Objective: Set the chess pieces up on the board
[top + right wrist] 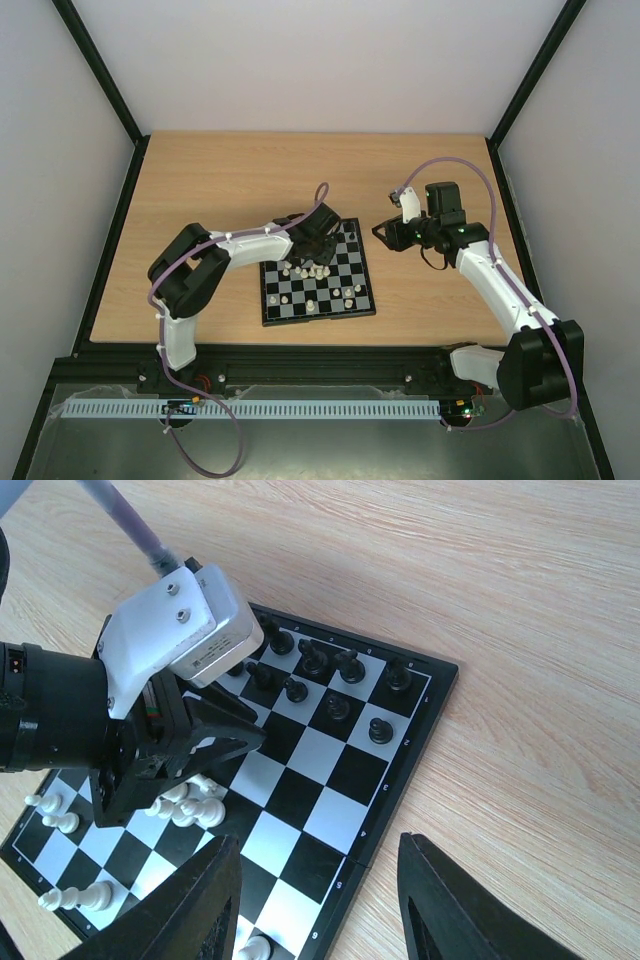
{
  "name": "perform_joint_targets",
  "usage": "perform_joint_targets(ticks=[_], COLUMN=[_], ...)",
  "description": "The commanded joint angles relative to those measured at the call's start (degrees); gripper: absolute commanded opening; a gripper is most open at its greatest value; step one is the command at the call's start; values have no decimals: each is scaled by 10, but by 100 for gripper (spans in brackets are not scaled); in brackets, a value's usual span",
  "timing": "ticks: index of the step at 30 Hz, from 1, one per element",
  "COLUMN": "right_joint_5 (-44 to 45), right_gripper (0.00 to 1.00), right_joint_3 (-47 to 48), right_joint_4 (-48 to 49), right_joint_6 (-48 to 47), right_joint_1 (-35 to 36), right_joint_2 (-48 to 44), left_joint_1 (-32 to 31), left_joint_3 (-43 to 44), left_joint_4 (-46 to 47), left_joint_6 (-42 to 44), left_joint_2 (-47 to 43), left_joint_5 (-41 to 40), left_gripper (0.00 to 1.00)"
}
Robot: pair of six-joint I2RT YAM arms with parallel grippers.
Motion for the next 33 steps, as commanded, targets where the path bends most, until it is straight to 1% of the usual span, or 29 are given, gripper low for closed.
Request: perform_joint_targets(ticks=[1,4,7,13,19,22,28,33], right_joint_5=[-1,0,0,1,1,-2,-5,-6], right_gripper=[44,44,44,44,44,44,44,44], right_joint_3=[-4,-4,-4,-4,-4,-4,-4,-3], right_joint_4=[-15,-16,-16,-17,-16,-18,-20,-21], right_joint_6=[-9,-10,-11,-12,-16,-16,-16,-16], right_joint_1=[-2,-3,-2,-3,-2,-3,-2,-3], right_joint_2=[5,6,7,8,8,8,8,8], left_joint_1=[3,3,3,-9,-52,-81,-131,-138], left_joint_3=[14,13,11,-6,-43,-66,-96,-105], left_joint_4=[2,5,5,8,-13,-30,-65,-70], left_joint_6=[7,10,11,21,62,83,96,89], left_joint_2=[8,7,1,-70,-156,-182,-196,-180], left_joint_5=[-2,1,0,-4,-6,16,34,39], left_gripper=[15,11,10,9,9,9,9,9])
